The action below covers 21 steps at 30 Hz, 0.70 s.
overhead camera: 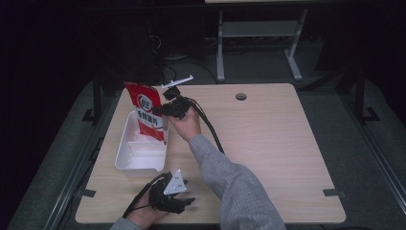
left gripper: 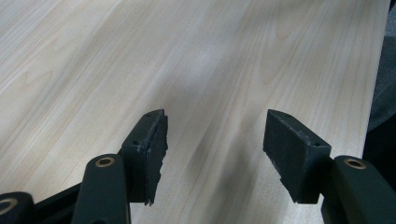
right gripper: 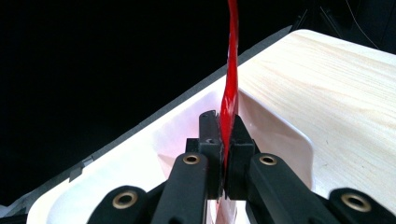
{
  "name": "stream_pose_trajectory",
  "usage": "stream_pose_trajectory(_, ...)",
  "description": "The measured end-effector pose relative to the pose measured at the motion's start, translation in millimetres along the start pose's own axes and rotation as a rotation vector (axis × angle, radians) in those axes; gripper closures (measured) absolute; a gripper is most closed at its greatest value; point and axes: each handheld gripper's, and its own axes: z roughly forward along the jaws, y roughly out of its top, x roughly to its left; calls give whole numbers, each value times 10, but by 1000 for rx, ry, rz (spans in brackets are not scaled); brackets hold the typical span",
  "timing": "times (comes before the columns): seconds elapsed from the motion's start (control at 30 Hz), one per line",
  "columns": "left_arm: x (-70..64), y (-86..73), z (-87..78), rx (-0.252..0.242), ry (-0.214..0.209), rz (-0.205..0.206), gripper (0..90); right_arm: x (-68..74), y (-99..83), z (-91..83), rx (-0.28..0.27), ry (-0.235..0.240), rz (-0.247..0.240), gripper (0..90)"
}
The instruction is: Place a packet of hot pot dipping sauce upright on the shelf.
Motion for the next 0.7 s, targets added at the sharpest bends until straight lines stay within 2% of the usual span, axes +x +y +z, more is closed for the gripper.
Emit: stream_pose_trajectory(0.7, 10, 3, -5, -5, -1, -9, 384, 41, -90, -28, 60, 7, -62, 890)
